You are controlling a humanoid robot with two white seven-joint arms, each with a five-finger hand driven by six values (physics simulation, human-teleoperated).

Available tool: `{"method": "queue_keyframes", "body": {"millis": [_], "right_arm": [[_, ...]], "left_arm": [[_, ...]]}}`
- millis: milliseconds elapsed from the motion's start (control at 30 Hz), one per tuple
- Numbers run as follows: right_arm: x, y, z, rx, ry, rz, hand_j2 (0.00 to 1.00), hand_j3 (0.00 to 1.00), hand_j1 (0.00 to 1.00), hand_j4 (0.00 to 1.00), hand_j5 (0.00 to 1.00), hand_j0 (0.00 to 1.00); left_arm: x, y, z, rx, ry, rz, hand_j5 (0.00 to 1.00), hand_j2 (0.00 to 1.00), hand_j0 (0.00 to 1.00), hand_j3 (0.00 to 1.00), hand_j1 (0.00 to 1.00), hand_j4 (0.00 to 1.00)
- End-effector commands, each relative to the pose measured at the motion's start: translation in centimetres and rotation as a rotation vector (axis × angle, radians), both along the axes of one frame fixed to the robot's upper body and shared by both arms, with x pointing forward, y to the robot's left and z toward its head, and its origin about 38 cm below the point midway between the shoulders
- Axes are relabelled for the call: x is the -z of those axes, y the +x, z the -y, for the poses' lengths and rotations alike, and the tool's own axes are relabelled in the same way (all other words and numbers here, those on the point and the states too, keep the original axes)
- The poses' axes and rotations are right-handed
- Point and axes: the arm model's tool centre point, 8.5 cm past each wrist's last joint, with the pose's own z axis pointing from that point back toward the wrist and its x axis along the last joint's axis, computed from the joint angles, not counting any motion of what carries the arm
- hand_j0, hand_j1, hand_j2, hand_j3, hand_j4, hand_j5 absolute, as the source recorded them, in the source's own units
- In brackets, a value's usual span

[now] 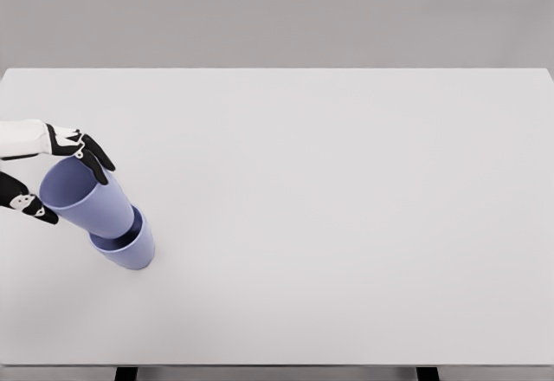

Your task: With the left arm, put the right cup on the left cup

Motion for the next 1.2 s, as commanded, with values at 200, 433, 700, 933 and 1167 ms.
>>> {"method": "queue_keyframes", "body": {"millis": [200,433,700,933,1167], "right_arm": [[0.0,0.0,0.0,-0.001,0.0,0.0,1.0,1.0,1.0,1.0,1.0,1.0],[0.0,0.0,-0.01,0.001,0.0,0.0,1.0,1.0,1.0,1.0,1.0,1.0],[0.0,0.0,0.0,-0.001,0.0,0.0,1.0,1.0,1.0,1.0,1.0,1.0],[0.0,0.0,0.0,-0.001,0.0,0.0,1.0,1.0,1.0,1.0,1.0,1.0],[0.0,0.0,-0.01,0.001,0.0,0.0,1.0,1.0,1.0,1.0,1.0,1.0]], "left_arm": [[0.32,0.2,-0.09,-0.008,-0.009,-0.01,0.62,0.62,0.62,0.62,0.62,0.62],[0.79,0.42,-0.24,-0.015,-0.006,-0.01,0.62,0.62,0.62,0.62,0.62,0.62],[0.74,0.46,-0.21,-0.015,-0.009,0.001,0.63,0.63,0.63,0.63,0.63,0.63],[0.69,0.59,-0.15,-0.013,-0.007,0.009,0.63,0.63,0.63,0.63,0.63,0.63],[0.75,0.55,-0.11,-0.012,-0.006,0.008,0.63,0.63,0.63,0.63,0.63,0.63]]}}
